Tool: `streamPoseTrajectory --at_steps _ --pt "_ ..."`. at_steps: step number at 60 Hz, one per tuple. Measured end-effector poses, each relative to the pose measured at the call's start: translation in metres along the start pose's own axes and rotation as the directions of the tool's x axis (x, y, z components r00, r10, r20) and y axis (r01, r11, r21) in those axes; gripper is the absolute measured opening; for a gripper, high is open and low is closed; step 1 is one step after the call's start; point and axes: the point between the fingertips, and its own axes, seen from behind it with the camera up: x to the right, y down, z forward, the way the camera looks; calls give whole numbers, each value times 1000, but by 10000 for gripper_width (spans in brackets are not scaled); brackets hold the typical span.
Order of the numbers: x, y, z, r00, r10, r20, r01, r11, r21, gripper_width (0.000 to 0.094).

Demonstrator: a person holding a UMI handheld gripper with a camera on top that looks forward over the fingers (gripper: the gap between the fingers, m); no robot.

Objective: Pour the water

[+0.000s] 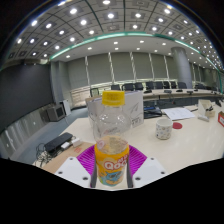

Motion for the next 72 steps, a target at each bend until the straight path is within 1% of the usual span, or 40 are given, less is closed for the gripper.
streamPoseTrajectory --at_steps 5,10,13,14,15,17,22,28,33,40,41,42,48,50,51,52,53,62,67,71,72 --pt "-8 -44 18 985 162 56 -164 986 29 416" --pt "3 -85 43 923 358 142 -366 930 36 414" --pt "8 -110 60 858 475 193 -489 872 30 414" --pt "-4 -119 56 836 509 205 -525 851 24 414" --pt "6 -125 73 812 540 222 -557 830 19 414" --pt "13 -138 85 760 602 244 -621 783 5 414" --pt "33 -162 108 580 762 288 -788 614 -41 413" --pt "64 -172 147 358 884 300 -910 402 -98 411" --pt "88 -175 165 97 948 303 -976 151 -160 412" --pt "124 -161 193 -190 941 280 -970 -135 -202 411" --pt "127 -168 175 -229 934 273 -962 -174 -211 411" --pt "130 -161 193 -252 928 274 -958 -199 -208 413" --pt "148 -145 206 -394 883 254 -912 -342 -227 413" --pt "152 -139 210 -419 874 245 -901 -368 -229 412" --pt "153 -144 191 -436 868 239 -893 -384 -237 413" --pt "153 -143 192 -444 865 236 -889 -390 -240 412" --pt "152 -140 212 -445 865 234 -888 -391 -241 410" --pt "146 -137 216 -435 878 198 -886 -377 -270 411" --pt "141 -141 219 -372 909 187 -906 -313 -284 411" --pt "139 -151 217 -268 943 197 -936 -206 -286 412" --pt "139 -155 205 -242 949 204 -941 -177 -289 411"
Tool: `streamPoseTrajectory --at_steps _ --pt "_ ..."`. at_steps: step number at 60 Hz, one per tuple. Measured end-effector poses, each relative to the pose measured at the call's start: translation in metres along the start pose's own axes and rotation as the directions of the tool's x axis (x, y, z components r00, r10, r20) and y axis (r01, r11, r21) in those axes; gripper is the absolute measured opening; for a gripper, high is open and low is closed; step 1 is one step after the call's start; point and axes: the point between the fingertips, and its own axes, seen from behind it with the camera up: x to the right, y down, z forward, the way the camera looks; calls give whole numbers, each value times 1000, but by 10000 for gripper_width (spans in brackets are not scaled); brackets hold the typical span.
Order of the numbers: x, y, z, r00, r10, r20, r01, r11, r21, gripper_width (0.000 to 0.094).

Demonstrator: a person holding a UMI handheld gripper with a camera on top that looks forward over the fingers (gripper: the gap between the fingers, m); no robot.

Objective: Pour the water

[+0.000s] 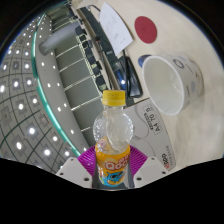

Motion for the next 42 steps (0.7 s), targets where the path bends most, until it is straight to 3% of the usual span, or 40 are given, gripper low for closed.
streamPoseTrajectory --at_steps 11,17,23,34,42 --pt "-58 -16 2 869 -495 -29 494 869 -23 413" --pt "-100 -48 -4 664 -746 -53 747 665 10 413" --pt "-127 -95 -7 362 -923 -128 932 362 24 414" --pt "-116 -191 -21 -150 -953 -264 987 -131 -89 414" --pt "-76 -243 -21 -316 -901 -296 942 -262 -209 413"
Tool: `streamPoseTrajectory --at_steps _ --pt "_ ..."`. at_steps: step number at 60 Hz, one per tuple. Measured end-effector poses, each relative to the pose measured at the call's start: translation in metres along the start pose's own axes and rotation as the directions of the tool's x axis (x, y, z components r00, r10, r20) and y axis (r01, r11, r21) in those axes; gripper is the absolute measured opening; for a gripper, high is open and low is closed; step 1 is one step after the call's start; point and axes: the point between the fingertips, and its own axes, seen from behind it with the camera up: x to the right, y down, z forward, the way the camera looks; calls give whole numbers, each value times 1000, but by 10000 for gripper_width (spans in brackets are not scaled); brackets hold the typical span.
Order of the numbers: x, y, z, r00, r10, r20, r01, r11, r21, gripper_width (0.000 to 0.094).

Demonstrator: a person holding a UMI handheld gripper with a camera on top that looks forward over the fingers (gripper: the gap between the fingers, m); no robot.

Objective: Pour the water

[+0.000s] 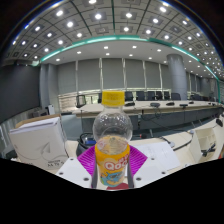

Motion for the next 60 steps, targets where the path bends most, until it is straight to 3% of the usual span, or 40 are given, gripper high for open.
streamPoseTrajectory --at_steps 19,27,35,41,60 --pt "14 101 21 995 -103 -3 102 987 -121 418" --pt "15 99 21 995 -95 -11 94 993 -70 427" --pt "16 100 15 997 -78 -23 76 993 -95 563" --pt "22 101 3 995 -84 -49 76 987 -139 868" --pt "-10 64 -123 990 -62 -124 27 964 -263 859"
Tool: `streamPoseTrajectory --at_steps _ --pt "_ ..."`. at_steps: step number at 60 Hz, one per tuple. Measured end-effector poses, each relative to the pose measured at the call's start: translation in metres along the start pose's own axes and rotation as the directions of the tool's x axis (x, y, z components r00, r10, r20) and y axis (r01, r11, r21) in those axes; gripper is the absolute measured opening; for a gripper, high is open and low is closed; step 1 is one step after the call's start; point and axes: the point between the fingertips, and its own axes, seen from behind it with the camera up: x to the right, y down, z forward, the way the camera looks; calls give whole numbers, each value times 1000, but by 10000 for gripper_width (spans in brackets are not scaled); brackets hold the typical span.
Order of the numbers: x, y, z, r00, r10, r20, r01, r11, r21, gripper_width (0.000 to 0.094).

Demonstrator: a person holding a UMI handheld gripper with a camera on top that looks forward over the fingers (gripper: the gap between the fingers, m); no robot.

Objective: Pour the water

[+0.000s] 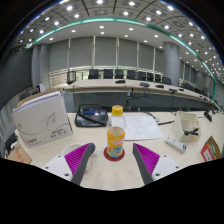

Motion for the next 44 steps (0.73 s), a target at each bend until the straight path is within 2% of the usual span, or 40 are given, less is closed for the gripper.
streamPoseTrajectory --at_steps 20,30,44 --pt "-62 29 -210 998 -6 -68 0 996 -91 859" --pt "-77 45 -275 995 -45 -87 37 995 -94 860" --pt "-86 55 -309 991 -83 -107 74 994 -84 860"
